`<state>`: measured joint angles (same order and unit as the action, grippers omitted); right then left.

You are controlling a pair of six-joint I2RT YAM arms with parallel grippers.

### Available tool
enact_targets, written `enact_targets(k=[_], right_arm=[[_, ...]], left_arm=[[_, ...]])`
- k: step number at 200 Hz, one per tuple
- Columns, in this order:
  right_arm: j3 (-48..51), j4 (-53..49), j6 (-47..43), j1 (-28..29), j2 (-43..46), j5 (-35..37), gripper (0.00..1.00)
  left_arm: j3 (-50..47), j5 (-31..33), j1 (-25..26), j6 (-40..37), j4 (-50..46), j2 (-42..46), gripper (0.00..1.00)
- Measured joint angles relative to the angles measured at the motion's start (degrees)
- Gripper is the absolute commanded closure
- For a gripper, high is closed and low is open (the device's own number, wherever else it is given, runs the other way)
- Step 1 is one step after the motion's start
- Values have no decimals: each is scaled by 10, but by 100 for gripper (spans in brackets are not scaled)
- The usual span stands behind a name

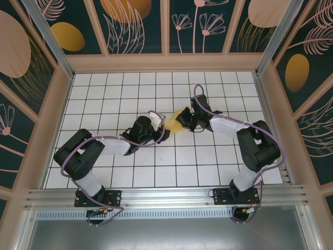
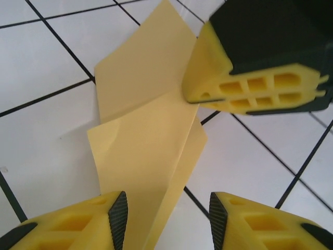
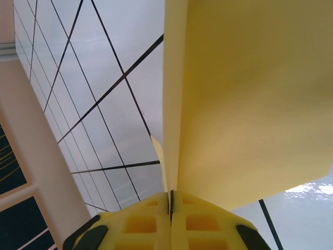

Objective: Fold a paper plane with a square sheet of paper (pick it up from the middle)
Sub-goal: Fourth fold the wing at the center of the table.

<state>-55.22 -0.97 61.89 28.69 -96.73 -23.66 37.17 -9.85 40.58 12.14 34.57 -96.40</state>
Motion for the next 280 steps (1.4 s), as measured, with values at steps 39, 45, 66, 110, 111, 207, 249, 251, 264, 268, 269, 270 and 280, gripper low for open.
enact_targets(k=[39, 45, 66, 110, 111, 207, 249, 251, 264, 268, 269, 270, 280], right_arm=[[-4, -6, 2, 0, -9, -9, 100], [-4, -6, 2, 0, -10, -12, 100], [-7, -10, 4, 0, -10, -21, 100], [-8, -10, 13, -1, -10, -35, 100], [-8, -10, 13, -1, -10, -35, 100], [-8, -15, -19, -17, -9, -52, 58], [34, 10, -87, -43, 18, -63, 53], [37, 11, -92, -44, 21, -64, 53], [55, 22, -115, -47, 38, -65, 52], [61, 26, -123, -48, 44, -65, 52], [62, 26, -124, -48, 45, -65, 52], [64, 28, -127, -48, 46, -65, 52], [75, 38, -145, -48, 56, -69, 52]], left_arm=[[-3, 12, 5, -48, 46, -21, 56], [-3, 14, 5, -55, 52, -26, 56], [-3, 16, 5, -77, 59, -40, 57], [-3, 15, 5, -115, 60, -54, 66], [-3, 16, 5, -115, 60, -54, 66], [-12, 3, 5, -125, 90, -56, 93], [-31, -19, 5, -43, 93, -58, 96], [-31, -20, 5, -37, 94, -58, 96], [-34, -24, 5, -2, 96, -59, 97], [-35, -26, 5, 10, 98, -59, 97], [-36, -26, 5, 11, 98, -59, 97], [-36, -27, 5, 14, 98, -59, 97], [-40, -30, 5, 44, 104, -59, 99]])
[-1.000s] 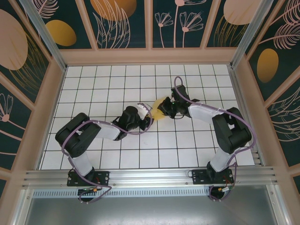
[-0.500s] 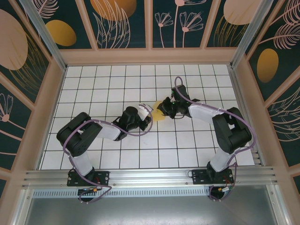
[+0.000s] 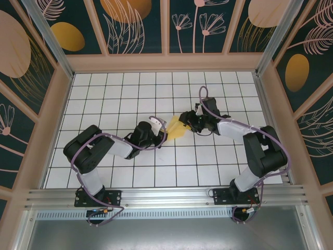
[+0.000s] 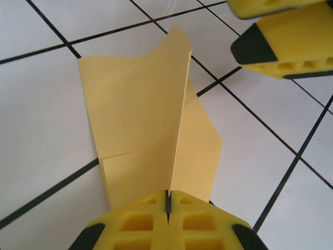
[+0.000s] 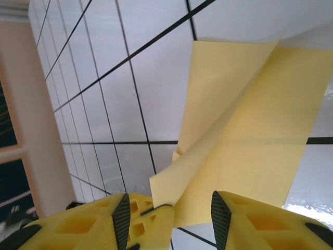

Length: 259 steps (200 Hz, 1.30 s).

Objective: Fold a paper plane with a square sheet of paper (pick it up from the middle)
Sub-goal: Fourth fold the wing at the center of the table.

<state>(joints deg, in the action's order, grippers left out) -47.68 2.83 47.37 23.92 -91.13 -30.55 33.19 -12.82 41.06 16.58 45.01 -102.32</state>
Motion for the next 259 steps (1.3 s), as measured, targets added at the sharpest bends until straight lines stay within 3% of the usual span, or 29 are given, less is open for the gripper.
enact_targets(k=[74, 107, 176, 259], right_arm=[[38, 41, -61, 2, -12, -39, 52], [36, 47, -70, 14, -43, -52, 53], [-1, 47, -86, 30, -92, -56, 54], [-25, 34, -96, 37, -131, -52, 54]], left_arm=[[-24, -24, 0, 231, 66, -17, 97], [-35, -32, 0, 298, 94, -30, 97], [-38, -33, 0, 361, 110, -36, 95], [-40, -35, 0, 382, 116, -45, 92]])
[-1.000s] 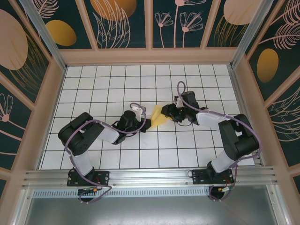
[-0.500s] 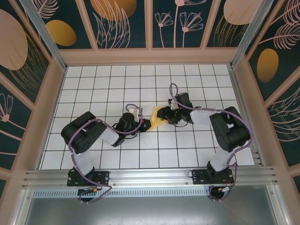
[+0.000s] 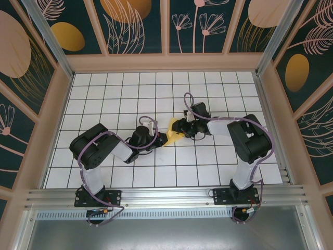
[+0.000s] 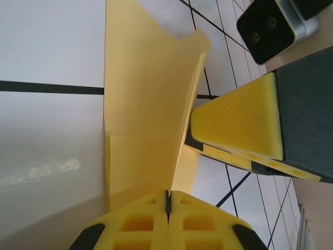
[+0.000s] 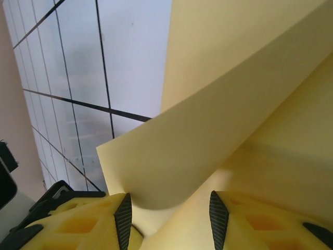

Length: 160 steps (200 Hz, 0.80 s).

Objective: Fold a paper plane with a square sheet of paper (pick it up from the middle)
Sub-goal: Fourth fold the wing at the center of the table.

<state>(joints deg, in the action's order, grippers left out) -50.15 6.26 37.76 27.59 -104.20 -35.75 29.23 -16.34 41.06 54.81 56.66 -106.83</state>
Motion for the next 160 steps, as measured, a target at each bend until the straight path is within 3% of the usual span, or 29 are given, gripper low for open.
enact_targets(k=[22, 65, 94, 130, 160], right_arm=[[-9, -13, -3, 3, -6, 10, 54], [-28, -41, -15, 13, -12, 34, 53], [-43, -64, -17, 18, -17, 48, 52], [-64, -97, -19, 25, -24, 67, 51], [-84, -128, -19, 30, -32, 82, 53]], left_arm=[[0, -2, 0, 2, 0, 0, 87], [0, -2, 0, 6, -16, 3, 67], [0, 3, -6, 6, -53, 37, 61], [0, 16, -21, 6, -92, 87, 61], [0, 22, -26, 6, -100, 103, 75]])
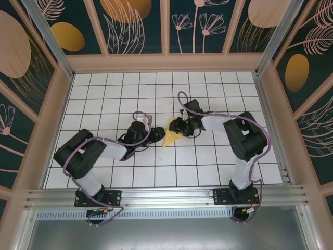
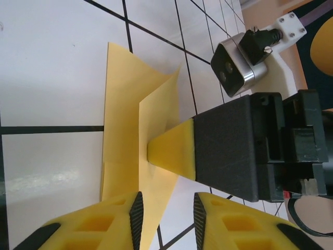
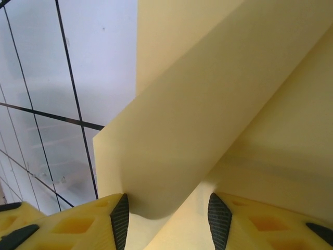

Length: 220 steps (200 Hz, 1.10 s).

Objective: Fold a paper plane with a square sheet of paper (pick it up from the middle)
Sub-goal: Fourth fold the wing at the center of the table.

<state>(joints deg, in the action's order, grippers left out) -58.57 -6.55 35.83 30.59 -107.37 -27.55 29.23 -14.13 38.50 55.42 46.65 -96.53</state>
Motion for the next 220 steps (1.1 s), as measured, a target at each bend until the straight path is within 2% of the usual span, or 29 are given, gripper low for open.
enact_targets(k=[49, 83, 126, 220], right_arm=[[-12, -20, 0, 2, -6, 8, 54], [-14, -23, 0, 2, -7, 7, 53], [-16, -25, 0, 2, -8, 4, 53], [-4, -7, 1, -5, -3, -12, 53]], left_arm=[[1, -53, 0, 7, 64, -28, 81], [13, -79, 0, 8, 66, -68, 85], [25, -78, 0, 8, 54, -75, 90], [43, -75, 0, 8, 26, -109, 93]])
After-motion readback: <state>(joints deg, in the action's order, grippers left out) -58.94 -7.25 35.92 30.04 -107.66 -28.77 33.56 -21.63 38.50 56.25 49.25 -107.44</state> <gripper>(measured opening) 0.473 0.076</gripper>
